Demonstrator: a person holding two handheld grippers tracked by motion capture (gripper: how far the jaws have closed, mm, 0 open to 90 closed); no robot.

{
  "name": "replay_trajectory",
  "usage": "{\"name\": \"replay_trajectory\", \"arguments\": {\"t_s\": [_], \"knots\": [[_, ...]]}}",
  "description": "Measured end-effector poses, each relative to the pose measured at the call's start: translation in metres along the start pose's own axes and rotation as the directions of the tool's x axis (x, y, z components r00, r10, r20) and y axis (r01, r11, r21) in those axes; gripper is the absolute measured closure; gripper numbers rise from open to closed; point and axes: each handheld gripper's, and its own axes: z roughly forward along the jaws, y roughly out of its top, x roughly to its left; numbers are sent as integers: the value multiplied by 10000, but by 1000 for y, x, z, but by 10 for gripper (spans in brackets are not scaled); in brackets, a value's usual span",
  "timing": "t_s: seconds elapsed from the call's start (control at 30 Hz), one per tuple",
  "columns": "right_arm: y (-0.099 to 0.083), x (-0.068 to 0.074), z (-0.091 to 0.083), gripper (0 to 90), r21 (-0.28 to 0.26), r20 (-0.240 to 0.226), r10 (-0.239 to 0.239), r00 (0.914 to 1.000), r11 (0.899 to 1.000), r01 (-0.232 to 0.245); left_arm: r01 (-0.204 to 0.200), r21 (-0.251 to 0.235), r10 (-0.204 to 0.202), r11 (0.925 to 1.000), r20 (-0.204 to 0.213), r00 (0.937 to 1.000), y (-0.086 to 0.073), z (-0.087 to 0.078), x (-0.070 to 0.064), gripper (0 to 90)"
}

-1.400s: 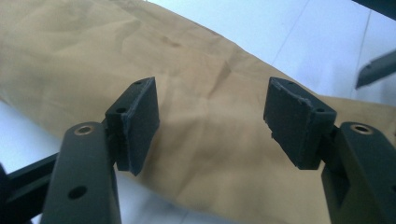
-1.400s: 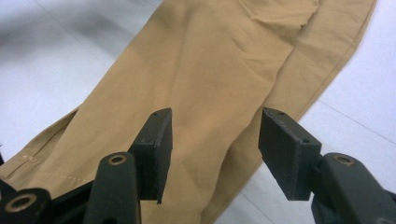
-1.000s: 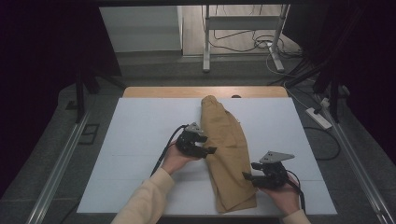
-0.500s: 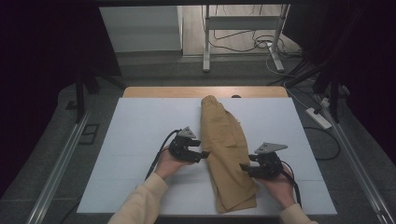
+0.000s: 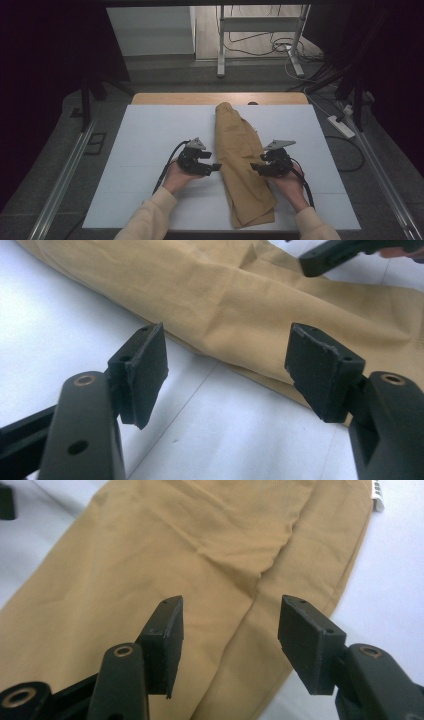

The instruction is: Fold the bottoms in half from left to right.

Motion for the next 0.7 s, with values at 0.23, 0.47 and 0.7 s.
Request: {"name": "replay_trajectory", "arguments": {"t_s": [0.23,0.47,0.7], "knots": [[11,-8,20,442,225,119,-131,9998,9997,128,31,3,-31,10000,-6,10000,-1,0,0,328],[15,-14,27,464,156,91,-86,9999,9998,84,30,6,-30,10000,-40,10000,-3,-1,0,328],[15,-17,30,513,200,-44,-198,9998,9996,199,34,-12,-34,10000,-111,9999,-5,-4,0,328]]}}
